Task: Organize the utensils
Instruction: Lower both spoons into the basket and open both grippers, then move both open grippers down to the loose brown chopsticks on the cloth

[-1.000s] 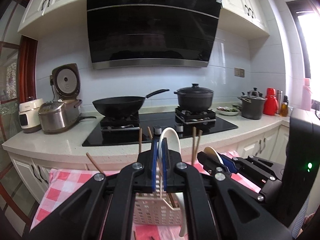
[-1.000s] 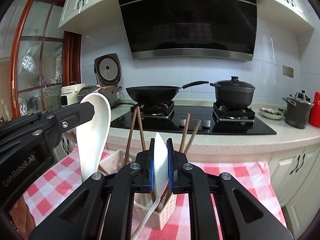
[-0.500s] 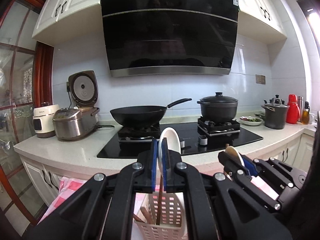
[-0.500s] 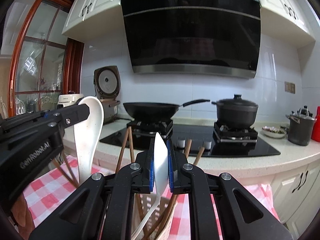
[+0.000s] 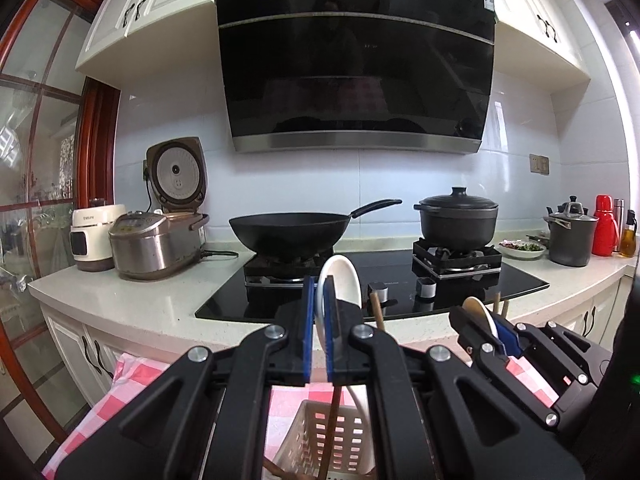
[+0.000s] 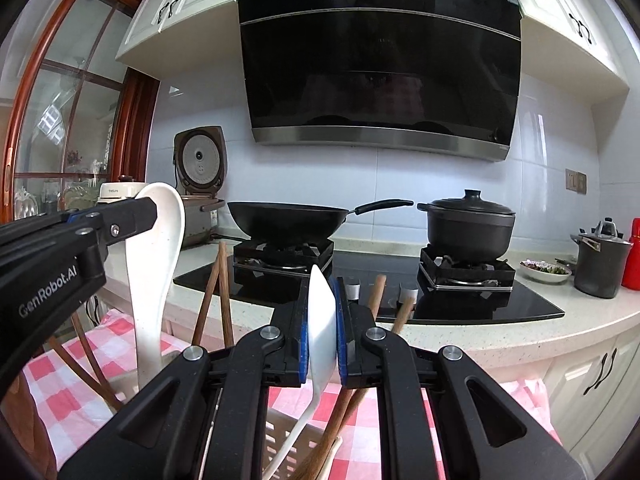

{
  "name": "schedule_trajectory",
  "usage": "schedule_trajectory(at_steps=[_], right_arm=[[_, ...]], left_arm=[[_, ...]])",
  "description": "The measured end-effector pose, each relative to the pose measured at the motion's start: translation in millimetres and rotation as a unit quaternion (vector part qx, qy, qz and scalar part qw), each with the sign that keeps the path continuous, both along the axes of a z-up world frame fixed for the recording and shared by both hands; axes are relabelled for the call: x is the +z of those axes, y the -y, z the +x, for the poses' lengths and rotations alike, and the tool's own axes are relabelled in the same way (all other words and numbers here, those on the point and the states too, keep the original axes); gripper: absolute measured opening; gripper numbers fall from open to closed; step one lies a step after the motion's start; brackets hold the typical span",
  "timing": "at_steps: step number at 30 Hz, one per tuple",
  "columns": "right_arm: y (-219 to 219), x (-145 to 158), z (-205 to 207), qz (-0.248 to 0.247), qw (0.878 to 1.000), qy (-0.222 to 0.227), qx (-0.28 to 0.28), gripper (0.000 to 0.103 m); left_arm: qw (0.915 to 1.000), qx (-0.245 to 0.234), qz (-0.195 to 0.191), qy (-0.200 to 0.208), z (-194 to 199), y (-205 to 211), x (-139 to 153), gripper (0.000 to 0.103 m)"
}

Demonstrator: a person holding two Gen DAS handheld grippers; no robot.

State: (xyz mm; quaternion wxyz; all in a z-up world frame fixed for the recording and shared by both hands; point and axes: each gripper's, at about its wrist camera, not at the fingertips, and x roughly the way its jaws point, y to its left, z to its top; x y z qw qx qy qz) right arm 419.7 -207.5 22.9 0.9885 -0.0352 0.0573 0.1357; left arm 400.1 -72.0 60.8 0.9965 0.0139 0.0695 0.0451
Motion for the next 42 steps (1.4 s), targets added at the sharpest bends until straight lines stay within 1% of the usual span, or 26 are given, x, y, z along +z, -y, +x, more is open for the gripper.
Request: schedule_trajectory(at_steps=[4, 10, 12, 14, 16, 17, 18, 19, 20, 22, 24, 25, 27, 29, 30, 32, 33, 35, 37, 38, 39, 42], right_arm=[[-4, -8, 7, -0.007, 1.000, 0.005, -0.001, 0.011], [-6, -21, 14, -0.014, 1.000, -0.001, 0.002, 0.011], [-5, -25, 13, -0.015, 1.000, -0.007, 0.009, 0.011], [-3, -25, 12, -0.009, 1.000, -0.017, 0.016, 0.011], [-1, -23, 9, -0.003, 1.000, -0.023, 0.020, 0.015], [-1, -22, 7, -0.001, 1.000, -0.023, 0.020, 0.020], [1, -18, 3, 0.002, 0.999, -0.023, 0.025, 0.030], [2, -15, -1, 0.002, 0.999, -0.020, 0.028, 0.036], [2, -12, -6, 0.001, 1.000, -0.016, 0.024, 0.050], [8, -4, -22, 0.002, 1.000, 0.000, 0.018, 0.052], [16, 2, -36, 0.005, 1.000, 0.000, 0.018, 0.052], [20, 4, -43, 0.007, 1.000, 0.001, 0.016, 0.052], [31, 8, -60, 0.010, 1.000, 0.002, 0.008, 0.054], [41, 9, -78, 0.014, 1.000, -0.002, -0.002, 0.055], [45, 9, -85, 0.016, 1.000, -0.004, -0.003, 0.057], [52, 8, -102, 0.019, 1.000, -0.012, -0.003, 0.058], [55, 6, -113, 0.020, 1.000, -0.016, -0.003, 0.061], [58, 3, -130, 0.022, 0.999, -0.025, -0.002, 0.065], [61, -3, -148, 0.030, 0.999, -0.043, 0.006, 0.068], [62, -7, -156, 0.032, 0.998, -0.059, 0.010, 0.069], [62, -10, -161, 0.034, 0.997, -0.071, 0.010, 0.069], [62, -24, -176, 0.050, 0.991, -0.126, 0.021, 0.069]], left_arm=[[1.0000, -0.001, 0.002, -0.009, 13, 0, -12, 0.005], [0.9997, 0.004, -0.007, -0.022, 25, -7, -31, 0.005], [0.9997, 0.005, -0.007, -0.024, 24, -9, -35, 0.005], [0.9996, 0.005, -0.014, -0.024, 22, -13, -37, 0.008], [0.9995, 0.003, -0.017, -0.025, 18, -14, -36, 0.008], [0.9996, 0.003, -0.016, -0.024, 16, -14, -35, 0.012], [0.9996, 0.003, -0.016, -0.023, 14, -13, -33, 0.015], [0.9997, 0.003, -0.016, -0.020, 10, -13, -31, 0.023], [0.9997, 0.003, -0.018, -0.017, 5, -13, -28, 0.031], [0.9996, 0.000, -0.024, -0.012, -4, -16, -23, 0.036], [0.9995, -0.002, -0.030, -0.010, -16, -19, -19, 0.040], [0.9993, -0.003, -0.035, -0.010, -23, -20, -17, 0.044], [0.9989, -0.011, -0.043, -0.013, -36, -23, -16, 0.047], [0.9987, -0.021, -0.043, -0.016, -53, -23, -16, 0.055], [0.9987, -0.024, -0.042, -0.017, -60, -22, -16, 0.057], [0.9983, -0.036, -0.039, -0.021, -82, -21, -18, 0.066], [0.9982, -0.039, -0.038, -0.022, -91, -21, -19, 0.069], [0.9980, -0.044, -0.038, -0.027, -113, -23, -22, 0.079], [0.9971, -0.049, -0.044, -0.039, -133, -27, -28, 0.084], [0.9965, -0.050, -0.047, -0.049, -145, -30, -32, 0.086], [0.9961, -0.050, -0.048, -0.055, -153, -32, -36, 0.087], [0.9930, -0.055, -0.042, -0.095, -174, -38, -53, 0.089]])
